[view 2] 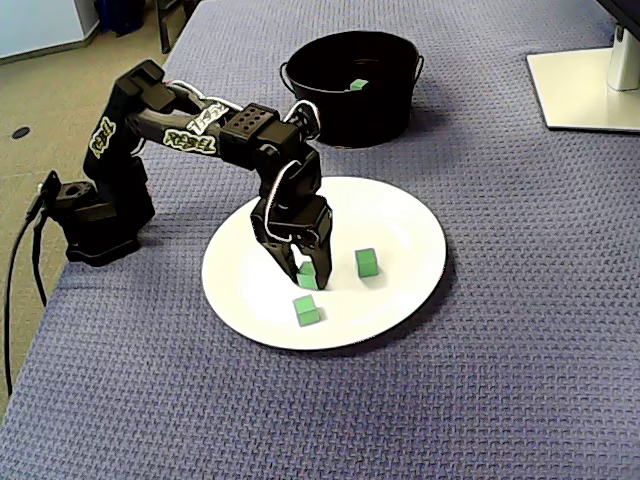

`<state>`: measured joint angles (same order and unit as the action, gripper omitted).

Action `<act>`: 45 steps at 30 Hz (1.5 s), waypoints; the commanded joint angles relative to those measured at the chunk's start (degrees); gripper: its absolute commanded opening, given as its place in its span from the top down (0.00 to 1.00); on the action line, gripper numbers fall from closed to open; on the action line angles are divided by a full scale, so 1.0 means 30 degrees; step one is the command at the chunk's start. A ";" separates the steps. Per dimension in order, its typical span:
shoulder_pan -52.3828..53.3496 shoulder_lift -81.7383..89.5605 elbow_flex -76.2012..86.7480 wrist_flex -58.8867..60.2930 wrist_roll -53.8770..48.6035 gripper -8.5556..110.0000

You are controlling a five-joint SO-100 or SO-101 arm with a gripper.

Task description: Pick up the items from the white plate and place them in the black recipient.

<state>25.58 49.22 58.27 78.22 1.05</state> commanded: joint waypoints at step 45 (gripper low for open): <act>-1.0137 1.4238 -0.1641 0.5537 -2.7979 0.62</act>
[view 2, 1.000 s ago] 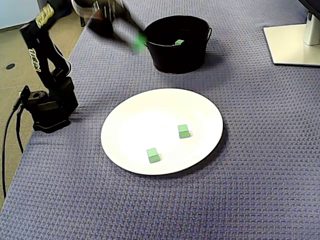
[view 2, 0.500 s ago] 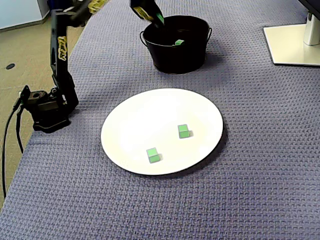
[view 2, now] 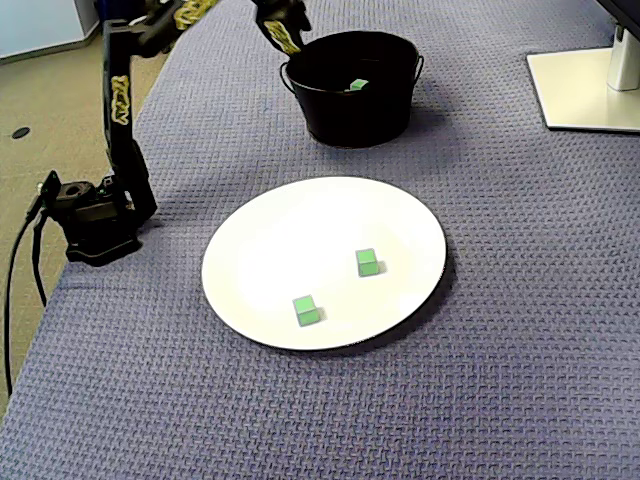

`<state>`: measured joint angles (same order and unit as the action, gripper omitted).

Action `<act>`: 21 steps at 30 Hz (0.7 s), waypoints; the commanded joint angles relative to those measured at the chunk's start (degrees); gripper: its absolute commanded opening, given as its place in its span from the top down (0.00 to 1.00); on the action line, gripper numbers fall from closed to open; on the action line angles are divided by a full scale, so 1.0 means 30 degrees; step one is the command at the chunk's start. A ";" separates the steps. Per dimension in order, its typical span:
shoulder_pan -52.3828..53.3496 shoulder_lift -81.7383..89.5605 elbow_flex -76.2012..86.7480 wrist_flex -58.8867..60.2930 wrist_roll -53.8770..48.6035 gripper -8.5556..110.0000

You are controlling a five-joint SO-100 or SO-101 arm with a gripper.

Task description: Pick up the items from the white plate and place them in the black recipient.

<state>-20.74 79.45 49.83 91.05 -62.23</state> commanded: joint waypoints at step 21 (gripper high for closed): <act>1.9160 -0.2930 0.8174 -1.0371 -2.0479 0.55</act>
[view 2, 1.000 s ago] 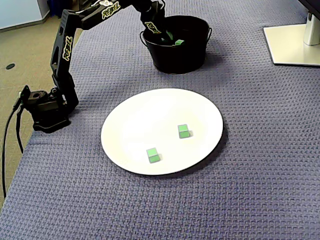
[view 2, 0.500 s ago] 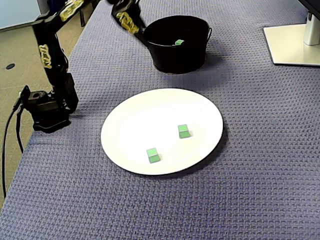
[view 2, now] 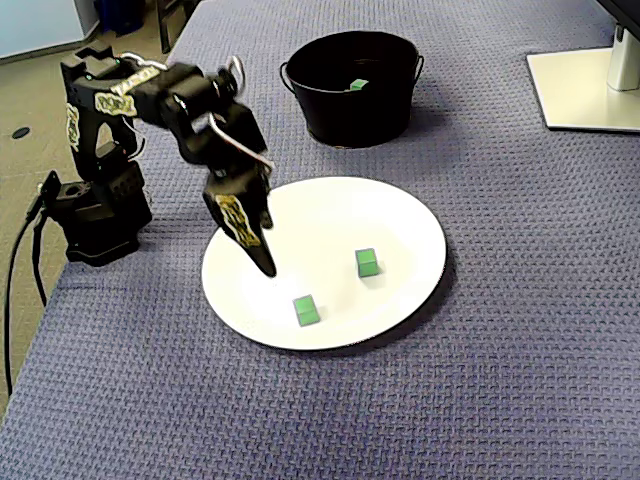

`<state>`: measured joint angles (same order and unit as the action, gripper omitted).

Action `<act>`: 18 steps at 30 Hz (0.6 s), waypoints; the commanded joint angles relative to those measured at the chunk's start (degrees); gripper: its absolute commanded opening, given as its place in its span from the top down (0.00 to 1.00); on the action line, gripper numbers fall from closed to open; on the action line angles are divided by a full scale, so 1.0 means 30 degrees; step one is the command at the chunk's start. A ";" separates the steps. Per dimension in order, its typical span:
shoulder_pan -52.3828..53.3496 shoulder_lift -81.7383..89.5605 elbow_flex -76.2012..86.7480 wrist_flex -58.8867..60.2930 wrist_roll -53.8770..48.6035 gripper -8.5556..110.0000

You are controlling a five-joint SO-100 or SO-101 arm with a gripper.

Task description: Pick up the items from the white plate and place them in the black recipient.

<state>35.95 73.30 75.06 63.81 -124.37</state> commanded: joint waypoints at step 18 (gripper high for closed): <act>-0.0059 -0.6035 -0.4248 -0.2168 0.1084 0.51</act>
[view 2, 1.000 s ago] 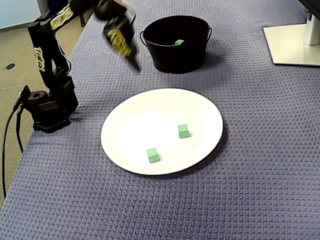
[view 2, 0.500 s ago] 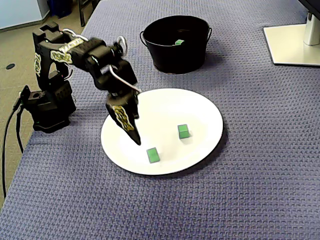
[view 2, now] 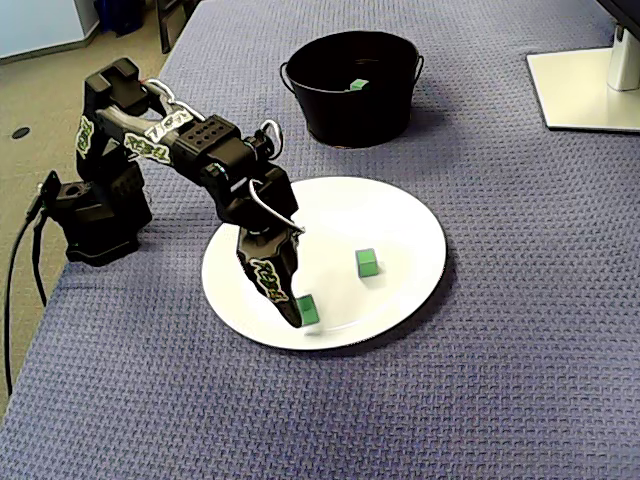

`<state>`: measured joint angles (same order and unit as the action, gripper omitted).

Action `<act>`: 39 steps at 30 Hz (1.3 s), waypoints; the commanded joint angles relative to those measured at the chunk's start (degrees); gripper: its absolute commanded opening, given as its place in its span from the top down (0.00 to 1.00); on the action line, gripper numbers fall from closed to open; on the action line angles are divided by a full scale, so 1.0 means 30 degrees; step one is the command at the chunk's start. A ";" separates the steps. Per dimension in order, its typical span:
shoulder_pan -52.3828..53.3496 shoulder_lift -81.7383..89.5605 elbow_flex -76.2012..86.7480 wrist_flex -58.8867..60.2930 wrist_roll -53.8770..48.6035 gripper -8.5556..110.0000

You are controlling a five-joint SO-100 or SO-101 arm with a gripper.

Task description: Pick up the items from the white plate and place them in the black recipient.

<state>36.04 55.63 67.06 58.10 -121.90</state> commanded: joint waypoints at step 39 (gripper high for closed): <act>-0.1641 0.8379 -0.9141 0.5156 2.3584 0.93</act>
<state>33.22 67.06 44.82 76.29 -77.34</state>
